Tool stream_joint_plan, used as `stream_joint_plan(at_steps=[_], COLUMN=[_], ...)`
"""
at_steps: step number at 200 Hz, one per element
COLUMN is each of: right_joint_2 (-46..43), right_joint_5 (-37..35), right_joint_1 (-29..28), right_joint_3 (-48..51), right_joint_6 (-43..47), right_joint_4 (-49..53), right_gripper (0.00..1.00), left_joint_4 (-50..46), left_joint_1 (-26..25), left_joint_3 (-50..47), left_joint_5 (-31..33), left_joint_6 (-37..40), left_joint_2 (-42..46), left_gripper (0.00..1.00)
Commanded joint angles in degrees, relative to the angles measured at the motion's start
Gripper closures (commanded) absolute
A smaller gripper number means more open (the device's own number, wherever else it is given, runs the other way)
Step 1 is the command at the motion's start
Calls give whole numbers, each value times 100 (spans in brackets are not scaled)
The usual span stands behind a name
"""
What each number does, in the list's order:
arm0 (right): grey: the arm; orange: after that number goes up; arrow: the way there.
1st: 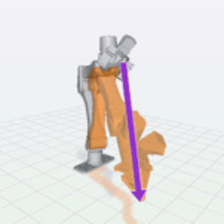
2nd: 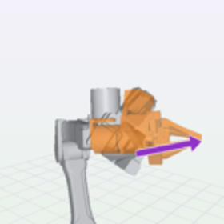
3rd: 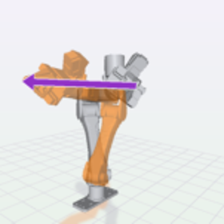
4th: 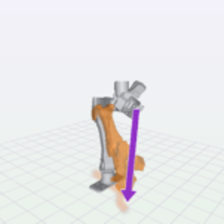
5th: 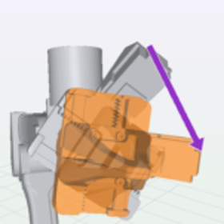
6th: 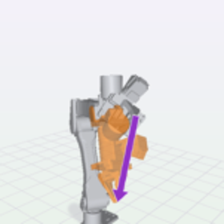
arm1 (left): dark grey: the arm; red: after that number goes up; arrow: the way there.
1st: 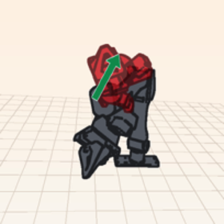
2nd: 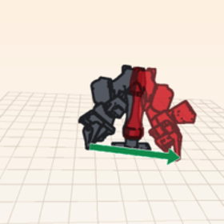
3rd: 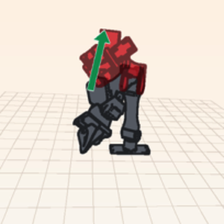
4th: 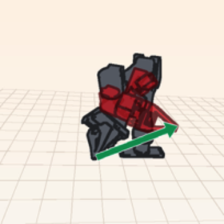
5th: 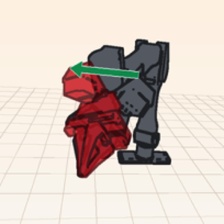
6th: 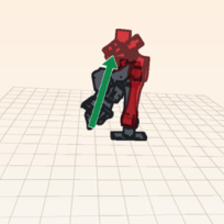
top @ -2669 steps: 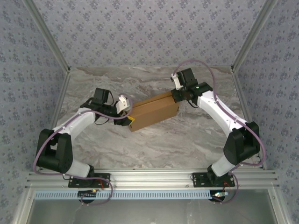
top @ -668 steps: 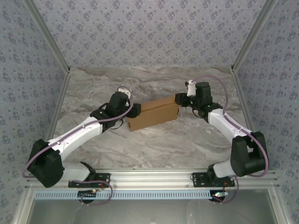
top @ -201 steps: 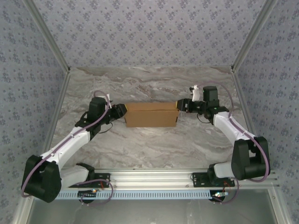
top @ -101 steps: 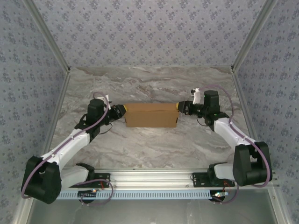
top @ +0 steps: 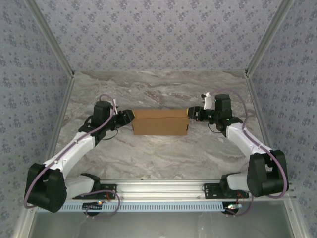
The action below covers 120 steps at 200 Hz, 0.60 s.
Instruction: Fold the paper box
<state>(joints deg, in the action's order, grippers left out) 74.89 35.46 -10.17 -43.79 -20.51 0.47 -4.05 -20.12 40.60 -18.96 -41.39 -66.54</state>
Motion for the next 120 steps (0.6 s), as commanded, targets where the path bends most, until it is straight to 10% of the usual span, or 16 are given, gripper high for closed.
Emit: stream_joint_plan(at_steps=[1,120], right_joint_2=[255,250], right_joint_5=[-298,136], right_joint_1=[-118,-8], right_joint_3=[140,-821], right_joint_6=[141,-137], right_joint_4=[1291,1280], right_gripper=[62,42], left_joint_4=[-651,-657], left_joint_1=[-27,-23], left_joint_3=[-182,-176], left_joint_5=[-270,-398], left_joint_6=[113,254], left_joint_2=[-181,-276], left_gripper=[63,69])
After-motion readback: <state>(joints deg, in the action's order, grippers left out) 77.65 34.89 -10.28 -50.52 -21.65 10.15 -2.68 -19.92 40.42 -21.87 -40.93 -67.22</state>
